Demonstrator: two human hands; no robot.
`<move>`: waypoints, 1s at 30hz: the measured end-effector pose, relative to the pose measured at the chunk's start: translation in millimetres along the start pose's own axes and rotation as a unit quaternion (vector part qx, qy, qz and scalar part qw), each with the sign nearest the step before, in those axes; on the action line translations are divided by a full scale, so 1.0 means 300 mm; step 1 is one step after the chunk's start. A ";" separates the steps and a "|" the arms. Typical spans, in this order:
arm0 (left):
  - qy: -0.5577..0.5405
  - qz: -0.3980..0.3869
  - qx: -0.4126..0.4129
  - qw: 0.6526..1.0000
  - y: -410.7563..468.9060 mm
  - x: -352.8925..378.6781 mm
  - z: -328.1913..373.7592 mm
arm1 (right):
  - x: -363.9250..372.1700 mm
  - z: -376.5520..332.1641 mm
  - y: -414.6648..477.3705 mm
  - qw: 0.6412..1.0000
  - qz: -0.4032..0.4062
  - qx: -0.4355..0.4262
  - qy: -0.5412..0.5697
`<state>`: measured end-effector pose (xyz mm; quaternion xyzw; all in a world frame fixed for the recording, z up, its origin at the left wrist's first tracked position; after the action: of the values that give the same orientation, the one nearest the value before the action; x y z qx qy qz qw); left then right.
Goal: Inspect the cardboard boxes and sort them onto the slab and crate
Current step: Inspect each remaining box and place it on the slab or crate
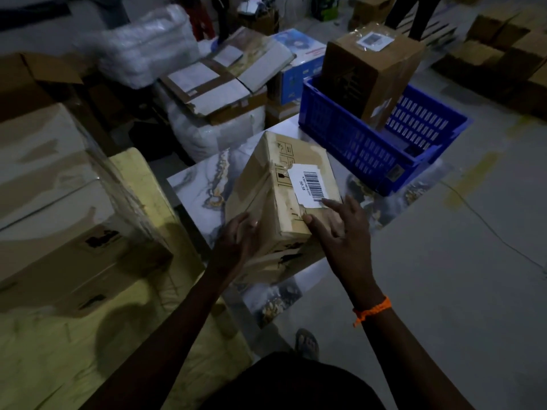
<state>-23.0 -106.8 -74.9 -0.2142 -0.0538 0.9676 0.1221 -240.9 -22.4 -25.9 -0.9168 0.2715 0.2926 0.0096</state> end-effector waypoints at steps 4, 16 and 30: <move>-0.027 0.005 0.039 0.999 -0.006 0.001 0.079 | 0.005 0.020 0.009 0.999 -0.019 0.028 0.009; -0.114 -0.012 0.012 0.993 0.016 -0.015 0.093 | 0.025 0.039 -0.006 0.997 -0.058 0.020 0.053; 0.094 -0.013 -0.045 0.994 0.131 0.093 -0.106 | -0.209 0.242 0.158 0.991 -0.070 0.110 0.007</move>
<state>-42.5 -135.8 -120.9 -0.3090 -0.0883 0.9381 0.1292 -346.0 -19.3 -45.4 -0.9288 0.2377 0.2533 0.1293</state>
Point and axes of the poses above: each hand's wrist, its own y-axis towards the middle knuckle, its own x-axis out of the palm, z = x × y, the point moved 3 cm from there along y, towards the middle knuckle, and after that the axes turned 2 degrees about -y, right-handed, at the moved point
